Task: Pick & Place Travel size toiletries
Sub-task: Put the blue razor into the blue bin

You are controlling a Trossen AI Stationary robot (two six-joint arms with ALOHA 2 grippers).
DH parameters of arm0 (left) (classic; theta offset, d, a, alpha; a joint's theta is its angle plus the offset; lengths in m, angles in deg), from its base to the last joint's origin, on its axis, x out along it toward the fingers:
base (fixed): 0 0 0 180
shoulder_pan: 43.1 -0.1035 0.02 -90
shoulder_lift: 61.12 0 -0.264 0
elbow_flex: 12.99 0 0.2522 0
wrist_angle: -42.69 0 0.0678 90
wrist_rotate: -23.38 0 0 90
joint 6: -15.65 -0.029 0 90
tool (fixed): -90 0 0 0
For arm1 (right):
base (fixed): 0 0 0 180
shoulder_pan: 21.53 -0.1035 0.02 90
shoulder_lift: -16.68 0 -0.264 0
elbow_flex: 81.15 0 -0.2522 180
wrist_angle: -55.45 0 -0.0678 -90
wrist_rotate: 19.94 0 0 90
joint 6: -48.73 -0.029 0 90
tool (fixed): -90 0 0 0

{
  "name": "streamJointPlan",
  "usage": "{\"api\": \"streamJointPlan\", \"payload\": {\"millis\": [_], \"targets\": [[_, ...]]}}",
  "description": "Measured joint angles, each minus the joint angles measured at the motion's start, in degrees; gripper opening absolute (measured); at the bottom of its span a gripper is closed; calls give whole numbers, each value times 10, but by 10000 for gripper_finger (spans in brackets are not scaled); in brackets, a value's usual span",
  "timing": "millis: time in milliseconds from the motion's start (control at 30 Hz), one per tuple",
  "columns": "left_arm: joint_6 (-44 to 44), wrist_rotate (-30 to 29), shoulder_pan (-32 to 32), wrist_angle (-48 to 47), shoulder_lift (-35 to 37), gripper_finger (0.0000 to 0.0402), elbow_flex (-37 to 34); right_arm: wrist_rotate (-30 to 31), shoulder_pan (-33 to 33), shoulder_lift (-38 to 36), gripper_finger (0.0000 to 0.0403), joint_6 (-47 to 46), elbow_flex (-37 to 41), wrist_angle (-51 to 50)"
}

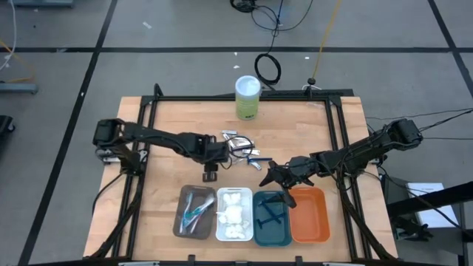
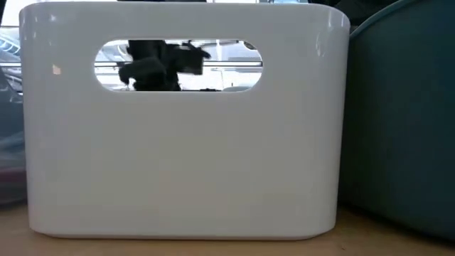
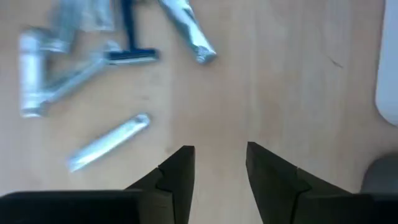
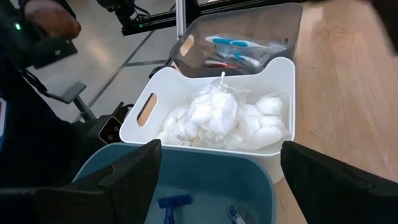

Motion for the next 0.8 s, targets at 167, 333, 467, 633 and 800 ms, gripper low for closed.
{"api": "streamJointPlan", "payload": {"millis": [167, 333, 467, 633, 800], "targets": [[11, -69, -7, -59, 48, 134, -6, 0, 0, 0, 313, 0, 0, -4], [14, -48, -51, -62, 69, 143, -56, 0, 0, 0, 313, 2, 0, -5], [17, -23, -100, -61, 73, 168, -117, 0, 0, 0, 313, 5, 0, -8], [3, 0, -137, -34, 73, 208, -181, 0, 0, 0, 313, 8, 0, -14], [-30, 12, -155, -12, 73, 228, -217, -1, 3, 0, 313, 17, 0, -14]]}}
